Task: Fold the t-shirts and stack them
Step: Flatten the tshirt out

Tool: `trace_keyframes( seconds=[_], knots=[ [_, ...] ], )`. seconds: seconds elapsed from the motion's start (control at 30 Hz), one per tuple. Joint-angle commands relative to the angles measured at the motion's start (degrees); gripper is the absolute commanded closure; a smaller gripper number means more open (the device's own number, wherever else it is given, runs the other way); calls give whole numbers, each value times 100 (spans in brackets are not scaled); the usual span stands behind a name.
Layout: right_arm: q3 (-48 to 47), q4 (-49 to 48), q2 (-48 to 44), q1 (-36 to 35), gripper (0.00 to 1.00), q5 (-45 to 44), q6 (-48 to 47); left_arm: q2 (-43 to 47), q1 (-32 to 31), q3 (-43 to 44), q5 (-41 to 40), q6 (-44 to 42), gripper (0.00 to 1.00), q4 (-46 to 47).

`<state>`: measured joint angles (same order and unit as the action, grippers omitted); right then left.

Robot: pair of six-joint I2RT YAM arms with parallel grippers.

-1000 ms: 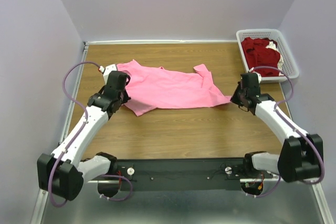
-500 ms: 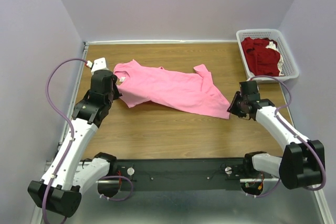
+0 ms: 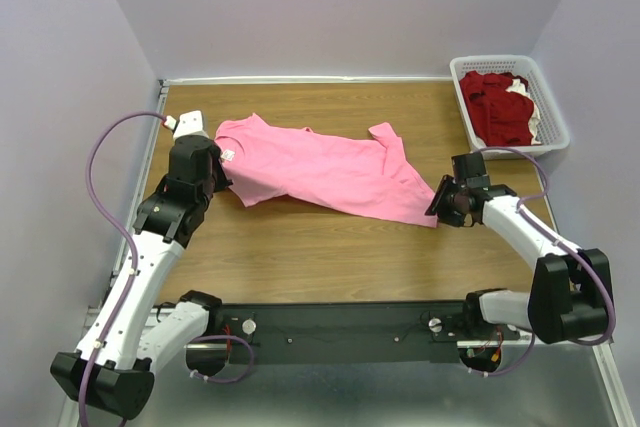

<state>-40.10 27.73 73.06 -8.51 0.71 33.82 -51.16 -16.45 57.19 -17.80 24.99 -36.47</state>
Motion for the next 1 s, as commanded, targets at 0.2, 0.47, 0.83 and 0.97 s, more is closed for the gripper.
trace_keyframes(
  seconds=[0.2, 0.47, 0.83, 0.97],
  knots=[
    [-130, 400, 367, -150, 50, -879, 335, 132, 36, -147, 576, -223, 100, 403],
    [-279, 374, 841, -475, 50, -1125, 616, 229, 28, -234, 839, -328, 100, 623],
    [-297, 541, 1272, -590, 57, -1451, 696, 413, 28, -331, 989, -302, 100, 746],
    [-201, 576, 1299, -590, 70, -1609, 748, 396, 28, -296, 989, -328, 100, 729]
  ],
)
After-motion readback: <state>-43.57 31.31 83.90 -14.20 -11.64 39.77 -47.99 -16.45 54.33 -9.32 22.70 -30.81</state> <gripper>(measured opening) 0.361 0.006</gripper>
